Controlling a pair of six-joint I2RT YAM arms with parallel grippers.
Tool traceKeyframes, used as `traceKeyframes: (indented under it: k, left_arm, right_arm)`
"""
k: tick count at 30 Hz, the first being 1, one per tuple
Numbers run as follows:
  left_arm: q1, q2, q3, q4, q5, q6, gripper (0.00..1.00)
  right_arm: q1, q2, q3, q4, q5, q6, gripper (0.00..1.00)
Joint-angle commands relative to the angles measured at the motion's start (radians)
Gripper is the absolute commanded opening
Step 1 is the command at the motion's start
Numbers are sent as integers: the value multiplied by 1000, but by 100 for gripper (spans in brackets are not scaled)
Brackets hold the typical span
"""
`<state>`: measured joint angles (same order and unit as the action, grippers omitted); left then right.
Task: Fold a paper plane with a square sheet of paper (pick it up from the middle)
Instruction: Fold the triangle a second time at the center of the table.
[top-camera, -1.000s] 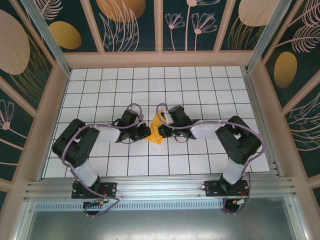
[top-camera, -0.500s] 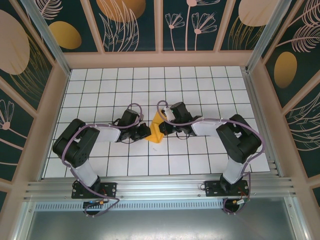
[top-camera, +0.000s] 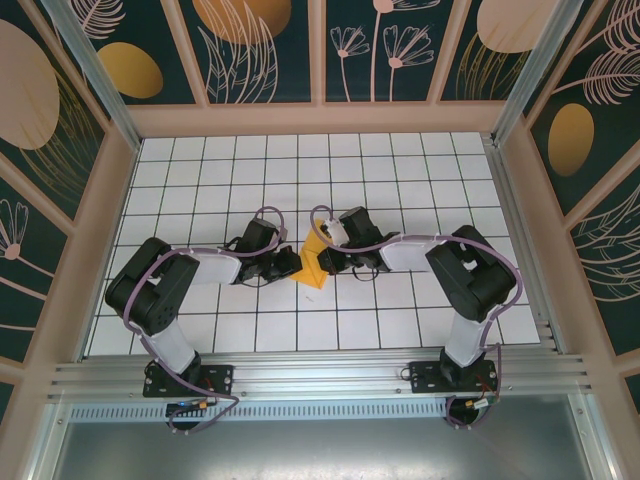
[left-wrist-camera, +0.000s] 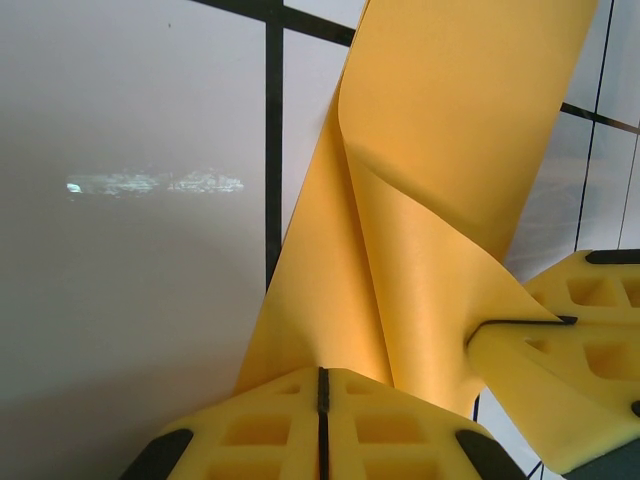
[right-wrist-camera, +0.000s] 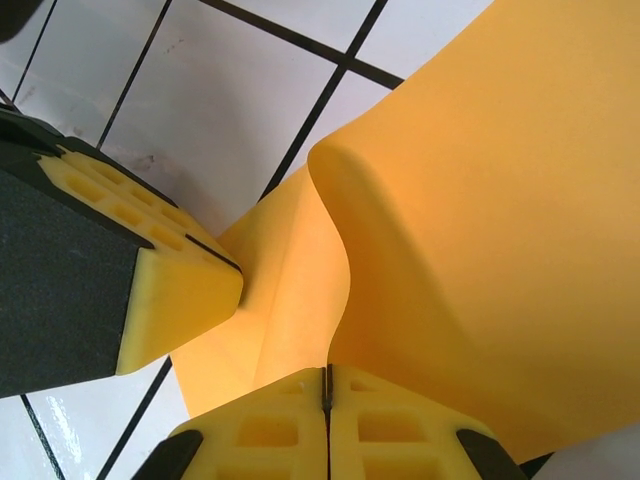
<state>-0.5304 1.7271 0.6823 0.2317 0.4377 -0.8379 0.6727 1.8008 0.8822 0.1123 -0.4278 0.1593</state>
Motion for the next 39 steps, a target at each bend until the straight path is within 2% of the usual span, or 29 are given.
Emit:
traceKeyframes:
  k: [1, 16, 39]
  left_arm:
    - [-5, 39, -3, -81, -57, 31, 9]
    - [-4, 39, -4, -82, -57, 31, 9]
    - [-4, 38, -6, -83, -60, 31, 10]
  right_arm:
    - [-9, 16, 32, -29, 5, -49, 8]
    - [-14, 39, 66, -70, 12, -110, 9]
    - [-16, 23, 53, -73, 47, -109, 9]
